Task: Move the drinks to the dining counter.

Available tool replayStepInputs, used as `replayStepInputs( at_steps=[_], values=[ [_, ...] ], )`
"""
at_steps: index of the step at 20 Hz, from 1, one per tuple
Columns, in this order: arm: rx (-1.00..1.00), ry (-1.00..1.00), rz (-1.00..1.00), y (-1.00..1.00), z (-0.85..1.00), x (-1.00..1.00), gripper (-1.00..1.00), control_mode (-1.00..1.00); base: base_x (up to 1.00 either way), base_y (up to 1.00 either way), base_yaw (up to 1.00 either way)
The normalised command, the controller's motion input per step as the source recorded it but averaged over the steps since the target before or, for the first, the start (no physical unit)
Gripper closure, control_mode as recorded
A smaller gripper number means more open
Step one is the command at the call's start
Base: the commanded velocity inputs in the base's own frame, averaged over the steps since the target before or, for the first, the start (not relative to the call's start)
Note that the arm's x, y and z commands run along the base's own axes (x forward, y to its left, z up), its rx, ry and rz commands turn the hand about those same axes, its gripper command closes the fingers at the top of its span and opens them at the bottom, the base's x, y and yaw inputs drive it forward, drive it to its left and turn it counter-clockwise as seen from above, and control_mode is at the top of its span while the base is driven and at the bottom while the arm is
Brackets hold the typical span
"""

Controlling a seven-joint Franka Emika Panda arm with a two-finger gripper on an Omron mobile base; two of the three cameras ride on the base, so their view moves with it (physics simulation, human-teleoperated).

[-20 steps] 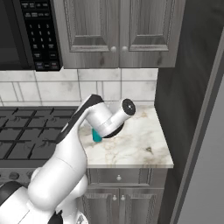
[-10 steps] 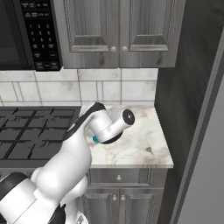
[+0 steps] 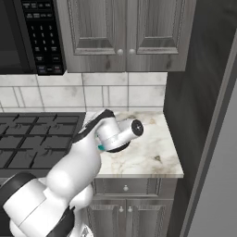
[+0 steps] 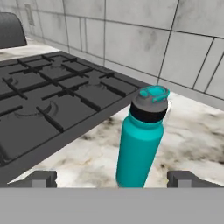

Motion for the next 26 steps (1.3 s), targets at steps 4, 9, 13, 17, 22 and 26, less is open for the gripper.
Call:
replayStepInputs(
  at_steps=[4,9,13,17,22,26],
  values=[
    [0.14,0.0,0.02,-0.08,0.1,0.2,-1.0,-1.0,0.0,0.0,0.0],
    [0.06,0.0,0.02,0.0,0.01,0.26,-1.0,-1.0,0.0,0.0,0.0],
    [0.0,0.0,0.02,0.0,-0.03,0.32,-1.0,-1.0,0.0,0.0,0.0],
    [0.0,0.0,0.04,0.0,-0.09,0.35,-1.0,-1.0,0.0,0.0,0.0],
    [0.0,-0.01,0.04,0.0,-0.09,0.21,-1.0,-1.0,0.0,0.0,0.0],
    [0.0,-0.15,0.07,0.0,-0.02,-0.1,-1.0,-1.0,0.0,0.0,0.0]
  ],
)
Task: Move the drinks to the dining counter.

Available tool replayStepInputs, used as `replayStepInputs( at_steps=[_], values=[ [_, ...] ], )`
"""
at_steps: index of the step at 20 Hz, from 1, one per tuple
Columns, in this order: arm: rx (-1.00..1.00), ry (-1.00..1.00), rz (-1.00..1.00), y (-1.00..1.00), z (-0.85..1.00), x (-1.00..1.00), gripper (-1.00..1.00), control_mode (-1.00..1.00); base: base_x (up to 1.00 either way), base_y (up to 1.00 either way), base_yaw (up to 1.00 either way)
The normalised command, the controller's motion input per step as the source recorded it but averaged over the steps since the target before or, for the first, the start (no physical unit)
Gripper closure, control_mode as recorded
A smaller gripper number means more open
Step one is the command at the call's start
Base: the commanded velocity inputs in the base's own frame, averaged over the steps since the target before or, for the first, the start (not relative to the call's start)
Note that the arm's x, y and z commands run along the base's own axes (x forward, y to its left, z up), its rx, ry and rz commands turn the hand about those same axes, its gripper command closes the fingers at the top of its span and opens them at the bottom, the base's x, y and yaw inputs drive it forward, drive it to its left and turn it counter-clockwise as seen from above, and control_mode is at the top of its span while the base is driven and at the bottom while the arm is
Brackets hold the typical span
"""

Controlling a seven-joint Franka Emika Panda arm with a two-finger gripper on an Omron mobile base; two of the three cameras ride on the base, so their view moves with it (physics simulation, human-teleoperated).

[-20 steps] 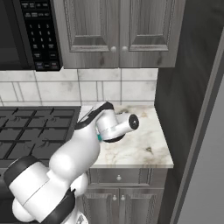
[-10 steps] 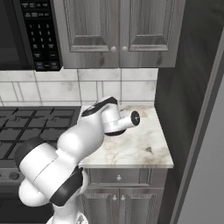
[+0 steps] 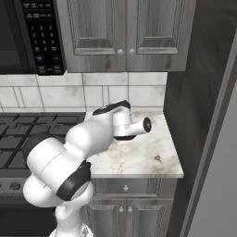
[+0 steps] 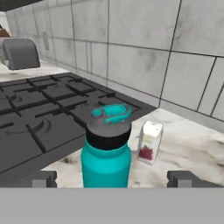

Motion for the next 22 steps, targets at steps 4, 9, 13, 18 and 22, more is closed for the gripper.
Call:
replayStepInputs(
  at_steps=[4,9,13,18,22],
  values=[
    [0.0,-0.18,0.08,0.0,0.0,-0.08,-1.0,-1.0,0.0,0.0,0.0],
    [0.0,-0.04,0.02,0.03,-0.09,0.0,-1.0,-1.0,0.0,0.0,0.0],
    [0.0,0.0,0.02,0.1,-0.09,0.0,-1.0,-1.0,0.0,0.0,0.0],
    [0.0,0.0,0.02,0.05,-0.05,0.01,-1.0,-1.0,0.0,0.0,0.0],
    [0.0,0.0,0.01,0.0,-0.04,0.04,-1.0,-1.0,0.0,0.0,0.0]
  ],
)
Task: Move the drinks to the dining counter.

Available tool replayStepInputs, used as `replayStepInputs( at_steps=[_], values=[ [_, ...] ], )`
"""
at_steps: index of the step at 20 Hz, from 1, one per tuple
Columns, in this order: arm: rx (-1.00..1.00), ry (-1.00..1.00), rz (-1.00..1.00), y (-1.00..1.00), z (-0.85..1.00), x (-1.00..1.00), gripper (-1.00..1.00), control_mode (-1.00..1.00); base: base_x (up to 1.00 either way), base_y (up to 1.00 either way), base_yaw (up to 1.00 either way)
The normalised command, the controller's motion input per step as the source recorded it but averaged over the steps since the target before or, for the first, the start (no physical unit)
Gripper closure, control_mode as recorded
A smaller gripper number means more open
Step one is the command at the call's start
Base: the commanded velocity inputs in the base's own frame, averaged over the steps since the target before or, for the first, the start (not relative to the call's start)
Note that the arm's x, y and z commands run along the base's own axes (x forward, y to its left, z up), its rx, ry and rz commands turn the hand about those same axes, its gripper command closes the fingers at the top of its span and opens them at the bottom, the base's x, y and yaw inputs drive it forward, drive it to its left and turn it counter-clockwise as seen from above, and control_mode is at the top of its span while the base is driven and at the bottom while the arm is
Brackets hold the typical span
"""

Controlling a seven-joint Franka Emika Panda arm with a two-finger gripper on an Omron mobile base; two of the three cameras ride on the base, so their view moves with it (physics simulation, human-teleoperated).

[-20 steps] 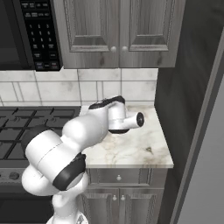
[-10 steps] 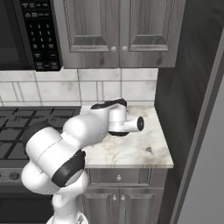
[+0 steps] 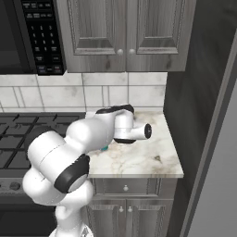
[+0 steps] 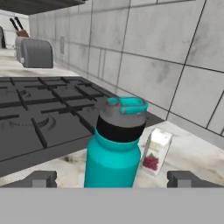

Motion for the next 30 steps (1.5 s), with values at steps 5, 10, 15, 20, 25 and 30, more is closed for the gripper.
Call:
replayStepInputs(
  at_steps=[5,10,15,20,25,30],
  values=[
    [0.0,0.0,0.0,0.05,-0.08,0.08,-1.0,-1.0,0.0,0.0,0.0],
    [0.0,0.01,0.0,0.16,-0.03,0.01,-1.0,-1.0,0.0,0.0,0.0],
    [0.0,0.02,0.0,0.2,-0.04,0.03,-1.0,-1.0,0.0,0.0,0.0],
    [0.0,0.03,0.0,0.21,-0.09,0.1,-1.0,-1.0,0.0,0.0,0.0],
    [0.0,0.02,0.0,0.03,-0.06,0.22,-1.0,-1.0,0.0,0.0,0.0],
    [0.0,0.0,0.0,0.0,0.0,0.2,-1.0,-1.0,0.0,0.0,0.0]
  ],
)
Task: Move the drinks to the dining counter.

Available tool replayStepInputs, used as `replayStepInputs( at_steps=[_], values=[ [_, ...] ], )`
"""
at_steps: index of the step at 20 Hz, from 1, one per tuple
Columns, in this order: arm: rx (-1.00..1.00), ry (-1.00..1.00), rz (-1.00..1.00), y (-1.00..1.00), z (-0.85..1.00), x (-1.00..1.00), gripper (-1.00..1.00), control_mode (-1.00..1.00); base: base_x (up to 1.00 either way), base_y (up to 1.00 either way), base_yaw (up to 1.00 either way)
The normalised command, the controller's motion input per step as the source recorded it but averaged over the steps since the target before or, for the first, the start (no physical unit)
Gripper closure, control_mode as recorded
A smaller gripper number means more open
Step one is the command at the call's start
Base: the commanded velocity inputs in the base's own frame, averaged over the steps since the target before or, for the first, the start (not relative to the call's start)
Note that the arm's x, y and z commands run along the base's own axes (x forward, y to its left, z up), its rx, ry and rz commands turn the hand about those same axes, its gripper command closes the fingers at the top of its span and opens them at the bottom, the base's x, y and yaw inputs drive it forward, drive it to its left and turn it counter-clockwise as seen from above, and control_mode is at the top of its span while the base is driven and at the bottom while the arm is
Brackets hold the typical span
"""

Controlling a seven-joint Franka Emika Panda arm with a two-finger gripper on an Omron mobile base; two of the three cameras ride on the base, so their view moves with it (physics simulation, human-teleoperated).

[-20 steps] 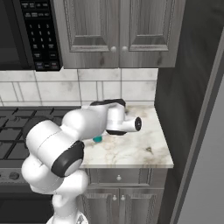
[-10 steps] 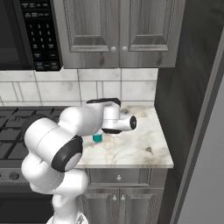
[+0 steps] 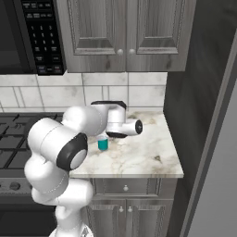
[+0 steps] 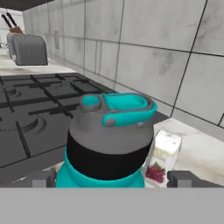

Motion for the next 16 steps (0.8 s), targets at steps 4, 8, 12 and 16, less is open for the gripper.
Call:
replayStepInputs(
  at_steps=[4,8,12,16],
  values=[
    [0.0,0.0,0.0,0.0,0.0,0.0,-1.0,-1.0,0.0,0.0,0.0],
    [0.0,0.0,0.0,0.0,0.0,0.0,1.0,-1.0,0.0,0.0,0.0],
    [0.0,0.0,0.0,0.0,0.0,0.0,1.0,-1.0,0.0,0.0,0.0],
    [0.0,-0.03,0.0,0.0,0.01,-0.08,1.0,-1.0,0.0,0.0,0.0]
  ],
)
